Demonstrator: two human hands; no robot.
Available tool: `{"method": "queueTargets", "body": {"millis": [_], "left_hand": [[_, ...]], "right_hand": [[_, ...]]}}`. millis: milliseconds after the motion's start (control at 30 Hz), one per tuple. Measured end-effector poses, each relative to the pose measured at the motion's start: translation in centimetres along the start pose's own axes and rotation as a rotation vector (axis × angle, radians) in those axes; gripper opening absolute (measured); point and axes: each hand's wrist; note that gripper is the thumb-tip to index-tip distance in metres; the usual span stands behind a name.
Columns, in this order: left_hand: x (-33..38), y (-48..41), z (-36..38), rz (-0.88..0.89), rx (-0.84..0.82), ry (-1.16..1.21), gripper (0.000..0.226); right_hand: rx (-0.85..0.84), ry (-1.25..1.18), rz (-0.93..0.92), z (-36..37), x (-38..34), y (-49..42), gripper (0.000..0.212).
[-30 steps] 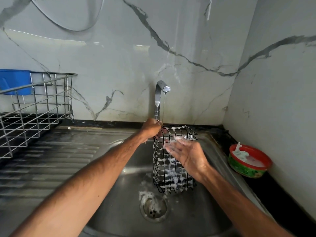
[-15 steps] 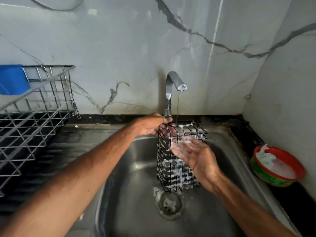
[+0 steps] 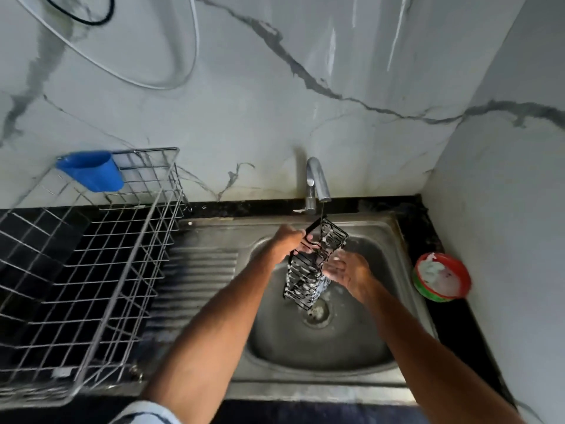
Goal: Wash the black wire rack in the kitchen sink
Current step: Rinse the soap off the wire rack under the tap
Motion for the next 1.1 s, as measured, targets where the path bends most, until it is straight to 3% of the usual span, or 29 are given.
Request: {"method": "queueTargets", "body": {"millis": [200,400,533,667,767,900,1000,1067,1100], "left_hand": [[-1.0,0.6,1.8,-0.062,0.048,0.216,0.024],[-1.8,2.2,3.7,-0.129,0.014,0.277,0.036],[-2.8,2.6,4.5,-0.123,-0.020,0.325,0.037],[-2.9,2.6,4.6,-0.134,0.045,0.284,0.034],[-3.4,2.7,4.3,-0.108,0.099,0.282,0.035],[-4.2,3.6,4.9,-0.096,0.076,0.366,0.038],[-4.9,4.2,5.4,-0.101,0.096,0.359,0.035],[-5.1,4.0,5.4,-0.093,0.118,0.353,0.035],[-5.0,3.9,5.3,-0.093,0.123,0.357,0.035]], "right_hand": [[0.118,0.238,0.017,0.6,-3.0,0.9,0.034],[0.221,0.997,-0.216,0.6,-6.4,1.5,0.033],[0.098,1.260,-0.385,2.4,-5.8,1.1,0.036],[-0.118,1.342,-0.456,3.6,-4.2,-1.2,0.043],[-0.150,1.463,-0.432,4.8,-3.7,-3.0,0.053],[-0.077,1.672,-0.391,4.8,-3.7,-6.6,0.093],[0.020,1.515,-0.301,5.2,-4.8,-6.7,0.060],[0.127,1.452,-0.276,5.2,-5.4,-6.4,0.063],[0.214,1.438,-0.363,5.4,-5.4,-6.4,0.071]]}}
Point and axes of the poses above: each hand's wrist, its own y-axis away from the middle knuckle, its own z-axis out of the palm, x = y × z
